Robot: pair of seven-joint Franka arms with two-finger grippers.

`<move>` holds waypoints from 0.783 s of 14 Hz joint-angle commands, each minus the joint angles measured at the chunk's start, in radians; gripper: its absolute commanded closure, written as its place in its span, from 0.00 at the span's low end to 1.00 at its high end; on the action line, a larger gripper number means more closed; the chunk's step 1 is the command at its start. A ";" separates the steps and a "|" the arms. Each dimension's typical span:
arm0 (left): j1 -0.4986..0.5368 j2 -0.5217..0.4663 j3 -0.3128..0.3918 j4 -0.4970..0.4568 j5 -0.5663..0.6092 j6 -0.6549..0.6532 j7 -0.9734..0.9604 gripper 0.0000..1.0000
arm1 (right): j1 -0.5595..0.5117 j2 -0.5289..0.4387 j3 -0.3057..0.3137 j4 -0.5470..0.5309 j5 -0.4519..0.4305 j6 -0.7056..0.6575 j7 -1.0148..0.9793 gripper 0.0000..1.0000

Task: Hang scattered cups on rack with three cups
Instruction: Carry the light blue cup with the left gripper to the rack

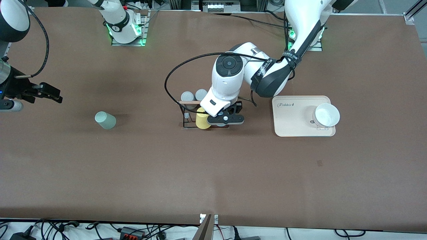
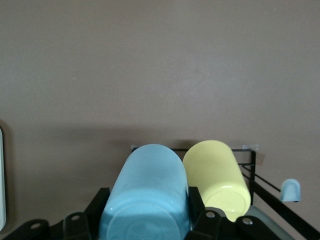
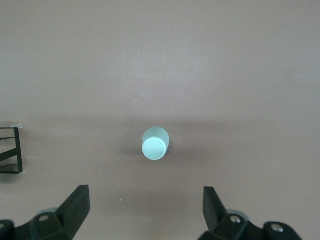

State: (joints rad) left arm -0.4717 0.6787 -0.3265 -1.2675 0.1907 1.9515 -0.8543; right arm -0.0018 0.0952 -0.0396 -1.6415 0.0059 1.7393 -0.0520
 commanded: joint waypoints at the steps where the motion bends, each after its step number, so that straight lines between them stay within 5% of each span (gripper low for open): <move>1: -0.004 -0.008 0.000 -0.032 0.023 0.011 0.001 0.73 | 0.000 -0.006 0.000 -0.017 -0.010 0.011 -0.008 0.00; 11: -0.015 0.041 0.000 -0.049 0.027 0.066 0.057 0.73 | 0.008 0.037 0.000 -0.018 -0.012 0.037 0.000 0.00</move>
State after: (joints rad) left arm -0.4828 0.7124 -0.3266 -1.3129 0.1953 1.9977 -0.8172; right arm -0.0001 0.1361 -0.0398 -1.6515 0.0043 1.7626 -0.0518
